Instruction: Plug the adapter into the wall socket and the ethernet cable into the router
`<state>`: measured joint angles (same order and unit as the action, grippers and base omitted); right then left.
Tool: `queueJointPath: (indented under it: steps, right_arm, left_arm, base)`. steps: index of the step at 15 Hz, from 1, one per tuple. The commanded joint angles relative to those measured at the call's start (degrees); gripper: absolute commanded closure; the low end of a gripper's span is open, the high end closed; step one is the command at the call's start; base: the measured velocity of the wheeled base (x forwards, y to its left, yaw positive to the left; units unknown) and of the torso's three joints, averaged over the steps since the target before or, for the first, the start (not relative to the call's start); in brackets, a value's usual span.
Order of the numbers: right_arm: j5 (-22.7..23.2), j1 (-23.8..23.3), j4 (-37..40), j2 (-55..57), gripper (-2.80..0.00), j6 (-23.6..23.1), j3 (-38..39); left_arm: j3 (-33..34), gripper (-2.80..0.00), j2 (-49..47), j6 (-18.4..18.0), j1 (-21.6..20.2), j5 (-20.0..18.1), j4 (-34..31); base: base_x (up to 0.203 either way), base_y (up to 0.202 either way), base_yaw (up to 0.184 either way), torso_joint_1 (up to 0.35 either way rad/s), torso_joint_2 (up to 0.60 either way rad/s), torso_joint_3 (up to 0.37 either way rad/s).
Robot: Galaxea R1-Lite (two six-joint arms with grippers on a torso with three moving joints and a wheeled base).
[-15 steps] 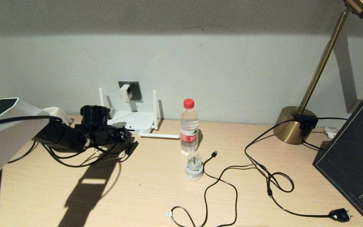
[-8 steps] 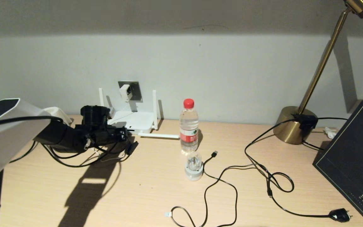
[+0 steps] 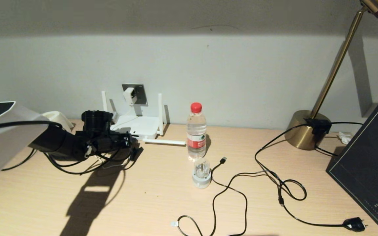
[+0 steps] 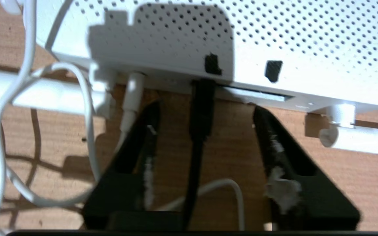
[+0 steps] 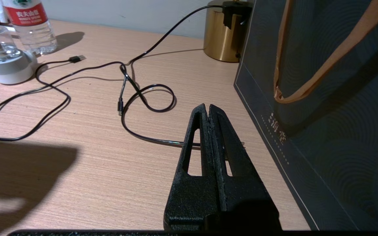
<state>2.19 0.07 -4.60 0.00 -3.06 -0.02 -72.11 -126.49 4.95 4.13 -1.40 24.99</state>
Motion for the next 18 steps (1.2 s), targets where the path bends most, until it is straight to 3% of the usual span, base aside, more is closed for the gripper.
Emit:
queueJointPath:
  steps: [1,10,11,15,18]
  right_arm:
    - [0.0,0.0,-0.1,0.0,0.00,0.0,2.0]
    - [0.0,0.0,-0.1,0.0,0.00,-0.1,2.0]
    - [0.0,0.0,-0.1,0.0,0.00,-0.1,2.0]
    - [0.0,0.0,-0.1,0.0,0.00,0.0,2.0]
    - [0.0,0.0,-0.1,0.0,0.00,-0.1,2.0]
  left_arm:
    - [1.1,-2.80,2.1,0.1,0.1,0.0,0.0]
    - [13.3,-2.80,23.2,0.3,3.6,-3.1,0.0]
    - [15.2,0.00,27.2,0.2,4.1,-3.0,-0.1]
    - [25.4,0.00,51.3,-1.1,5.2,-2.7,-0.8]
    - [38.5,0.00,75.0,-4.6,6.1,-1.7,-5.7]
  base:
    - [0.000,0.000,0.000,0.000,0.00,0.000]
    - [0.000,0.000,0.000,0.000,0.00,0.000]
    - [0.000,0.000,0.000,0.000,0.00,0.000]
    - [0.000,0.000,0.000,0.000,0.00,0.000]
    - [0.000,0.000,0.000,0.000,0.00,0.000]
